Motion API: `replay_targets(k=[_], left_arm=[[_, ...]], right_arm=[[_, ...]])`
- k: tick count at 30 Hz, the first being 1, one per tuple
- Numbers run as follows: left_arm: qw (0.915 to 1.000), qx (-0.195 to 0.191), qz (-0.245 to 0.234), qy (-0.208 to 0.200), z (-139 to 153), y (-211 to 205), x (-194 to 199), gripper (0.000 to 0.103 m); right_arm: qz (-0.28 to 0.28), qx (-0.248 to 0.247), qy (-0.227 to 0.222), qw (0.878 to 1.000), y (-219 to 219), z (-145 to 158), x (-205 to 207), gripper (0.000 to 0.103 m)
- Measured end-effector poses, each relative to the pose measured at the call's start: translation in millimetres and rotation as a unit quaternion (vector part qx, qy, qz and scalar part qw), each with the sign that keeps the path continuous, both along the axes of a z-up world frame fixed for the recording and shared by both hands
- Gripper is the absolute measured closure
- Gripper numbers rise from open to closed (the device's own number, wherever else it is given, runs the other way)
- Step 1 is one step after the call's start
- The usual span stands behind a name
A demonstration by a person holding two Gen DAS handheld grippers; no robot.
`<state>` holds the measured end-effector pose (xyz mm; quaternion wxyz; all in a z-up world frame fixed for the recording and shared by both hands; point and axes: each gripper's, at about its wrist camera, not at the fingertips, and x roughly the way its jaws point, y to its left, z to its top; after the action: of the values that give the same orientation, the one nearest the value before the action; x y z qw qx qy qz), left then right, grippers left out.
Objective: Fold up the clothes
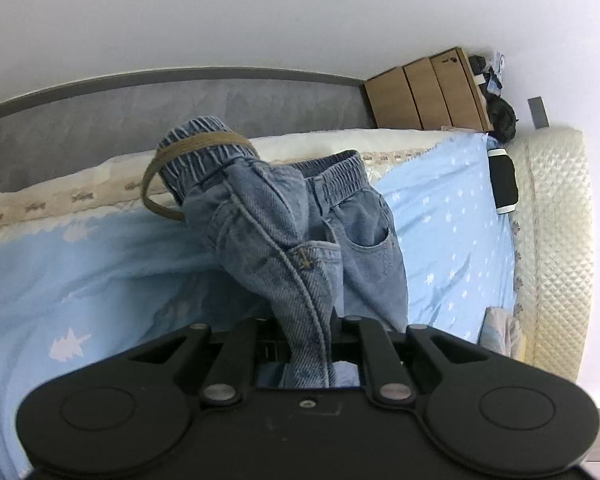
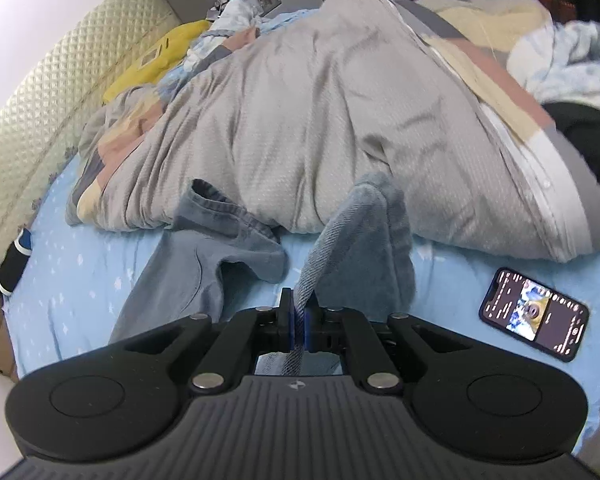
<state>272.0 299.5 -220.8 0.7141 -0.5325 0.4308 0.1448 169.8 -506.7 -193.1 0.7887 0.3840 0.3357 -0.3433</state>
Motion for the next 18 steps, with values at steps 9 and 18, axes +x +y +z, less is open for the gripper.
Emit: replay_targets(k=[9,18], left_arm=[[0.9999,-0.013,0.010,0.001,17,-5,46,0.093],[0.9994,0.013,0.023,0.022,29,-27,91,0.093]], right_arm=[[-0.011,0.010,-0.018,1.000,-2,18,35,0.099],[-0.019,0.029,-0.018,0.999,-14,15,86,0.099]])
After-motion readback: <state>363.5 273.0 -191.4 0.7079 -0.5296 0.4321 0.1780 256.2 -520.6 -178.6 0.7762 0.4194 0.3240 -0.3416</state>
